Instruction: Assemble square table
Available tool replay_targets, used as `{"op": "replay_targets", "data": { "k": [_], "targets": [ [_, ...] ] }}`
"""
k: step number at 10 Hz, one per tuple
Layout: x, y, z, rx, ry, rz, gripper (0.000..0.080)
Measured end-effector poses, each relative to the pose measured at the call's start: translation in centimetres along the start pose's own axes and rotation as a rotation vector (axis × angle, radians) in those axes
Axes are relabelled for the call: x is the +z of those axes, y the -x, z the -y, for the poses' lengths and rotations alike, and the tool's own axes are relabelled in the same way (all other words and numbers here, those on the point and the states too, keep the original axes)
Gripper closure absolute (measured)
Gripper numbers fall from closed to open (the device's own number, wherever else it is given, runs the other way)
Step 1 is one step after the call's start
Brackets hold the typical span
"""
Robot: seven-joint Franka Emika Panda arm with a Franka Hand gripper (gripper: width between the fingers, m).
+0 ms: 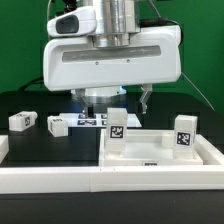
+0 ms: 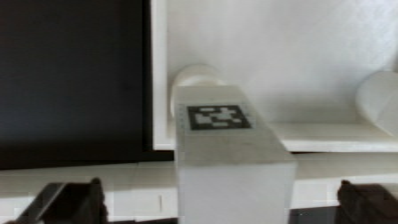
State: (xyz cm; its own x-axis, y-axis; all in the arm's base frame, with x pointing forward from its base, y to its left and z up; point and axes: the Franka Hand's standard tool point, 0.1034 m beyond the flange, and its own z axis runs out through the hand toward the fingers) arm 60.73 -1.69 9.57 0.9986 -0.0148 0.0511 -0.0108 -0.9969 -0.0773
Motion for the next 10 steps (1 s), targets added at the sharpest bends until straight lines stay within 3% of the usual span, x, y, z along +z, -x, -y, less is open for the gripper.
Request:
{"op": "replay_targets", "data": {
  "k": [1, 3, 4, 5, 9, 10],
  "targets": [
    [0.04, -0.19, 0.08, -0.002, 0.004, -0.017, 0.015],
    [0.09, -0.24, 0.08, -0.003, 0.007, -0.027, 0.0383],
    [0.08, -0.25, 0.06, -0.002, 0.007, -0.028, 0.0383],
    [0.08, -0.26, 0.06, -0.002, 0.007, -0.028, 0.0512],
    [0.08, -0.26, 0.07, 0.052, 0.005, -0.028, 0.0512],
    [0.13, -0.23, 0.14, 0.173, -0.006, -0.031, 0.0512]
  ]
}}
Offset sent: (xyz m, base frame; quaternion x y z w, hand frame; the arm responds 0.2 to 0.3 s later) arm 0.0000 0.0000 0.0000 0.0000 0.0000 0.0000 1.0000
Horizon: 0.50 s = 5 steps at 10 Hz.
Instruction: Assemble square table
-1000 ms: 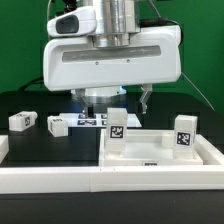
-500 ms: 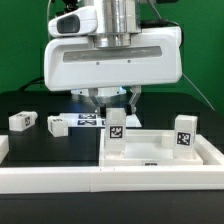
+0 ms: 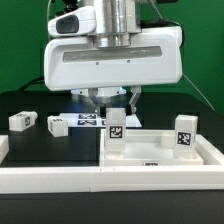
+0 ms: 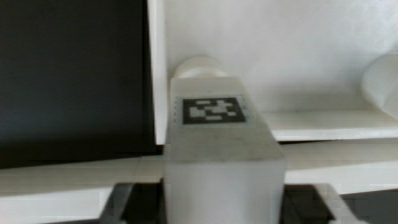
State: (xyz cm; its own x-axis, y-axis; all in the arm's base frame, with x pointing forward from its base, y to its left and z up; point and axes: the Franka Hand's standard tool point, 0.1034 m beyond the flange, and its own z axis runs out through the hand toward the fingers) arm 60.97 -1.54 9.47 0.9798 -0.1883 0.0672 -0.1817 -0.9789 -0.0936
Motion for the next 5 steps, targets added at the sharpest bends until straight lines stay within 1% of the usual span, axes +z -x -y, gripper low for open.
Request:
{"op": "replay_targets", "data": {
  "k": [3, 5],
  "targets": [
    [0.1, 0.3, 0.4, 0.299, -0.008, 0.002, 0.0511],
    [0.2, 0.5, 1.1, 0.519, -0.009, 0.005, 0.0511]
  ]
}}
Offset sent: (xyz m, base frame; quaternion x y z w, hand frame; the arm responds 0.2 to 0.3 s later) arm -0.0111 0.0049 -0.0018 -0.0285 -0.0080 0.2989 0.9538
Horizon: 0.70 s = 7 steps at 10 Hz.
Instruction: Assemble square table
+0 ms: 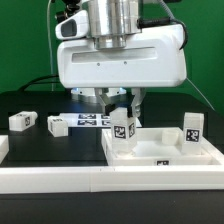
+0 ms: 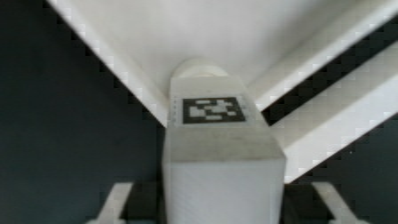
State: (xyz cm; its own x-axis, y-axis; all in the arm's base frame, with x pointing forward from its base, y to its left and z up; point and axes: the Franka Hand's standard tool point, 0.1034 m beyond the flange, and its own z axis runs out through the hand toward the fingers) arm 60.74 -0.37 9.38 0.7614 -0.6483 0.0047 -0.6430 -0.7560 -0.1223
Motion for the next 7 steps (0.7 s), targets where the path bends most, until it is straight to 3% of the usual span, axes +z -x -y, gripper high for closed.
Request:
{"op": "replay_targets", "data": {
  "k": [7],
  "targets": [
    [0.1, 1.1, 1.4, 0.545, 0.001, -0.001, 0.0509]
  ]
}}
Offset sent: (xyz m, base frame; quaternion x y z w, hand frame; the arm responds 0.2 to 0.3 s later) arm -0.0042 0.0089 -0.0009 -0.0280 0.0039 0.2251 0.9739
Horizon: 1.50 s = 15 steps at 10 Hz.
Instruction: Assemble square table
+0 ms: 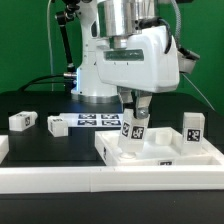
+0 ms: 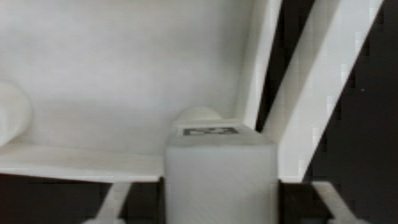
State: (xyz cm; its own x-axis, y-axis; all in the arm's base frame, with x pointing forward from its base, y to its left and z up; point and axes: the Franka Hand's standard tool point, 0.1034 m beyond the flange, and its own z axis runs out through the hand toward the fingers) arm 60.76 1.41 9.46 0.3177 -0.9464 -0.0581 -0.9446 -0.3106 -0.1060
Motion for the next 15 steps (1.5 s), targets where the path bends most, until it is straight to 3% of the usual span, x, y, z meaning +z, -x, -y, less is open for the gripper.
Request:
{"op": "replay_targets", "data": {
  "k": [2, 3, 4, 5, 6, 7, 11, 15],
  "targets": [
    [0.03, 0.01, 0.0, 0.041, -0.004, 0.006, 0.0509],
    [0.06, 0.03, -0.01, 0.014, -0.003, 0.006, 0.043],
    [0.07, 0.03, -0.01, -0.03, -0.003, 0.007, 0.0295],
    [0.02, 0.0, 0.04, -0.099, -0.001, 0.008, 0.0295],
    [0.07, -0.3, 0.04, -0.206, -0.009, 0.006, 0.0176],
    [0.11, -0.79, -0.06, -0.282, -0.02, 0.006, 0.0176],
    [0.14, -0.68, -0.04, -0.527, -0.019, 0.003, 0.015],
    [0.58, -0.65, -0.17, -0.95, 0.002, -0.011, 0.015]
  ]
}}
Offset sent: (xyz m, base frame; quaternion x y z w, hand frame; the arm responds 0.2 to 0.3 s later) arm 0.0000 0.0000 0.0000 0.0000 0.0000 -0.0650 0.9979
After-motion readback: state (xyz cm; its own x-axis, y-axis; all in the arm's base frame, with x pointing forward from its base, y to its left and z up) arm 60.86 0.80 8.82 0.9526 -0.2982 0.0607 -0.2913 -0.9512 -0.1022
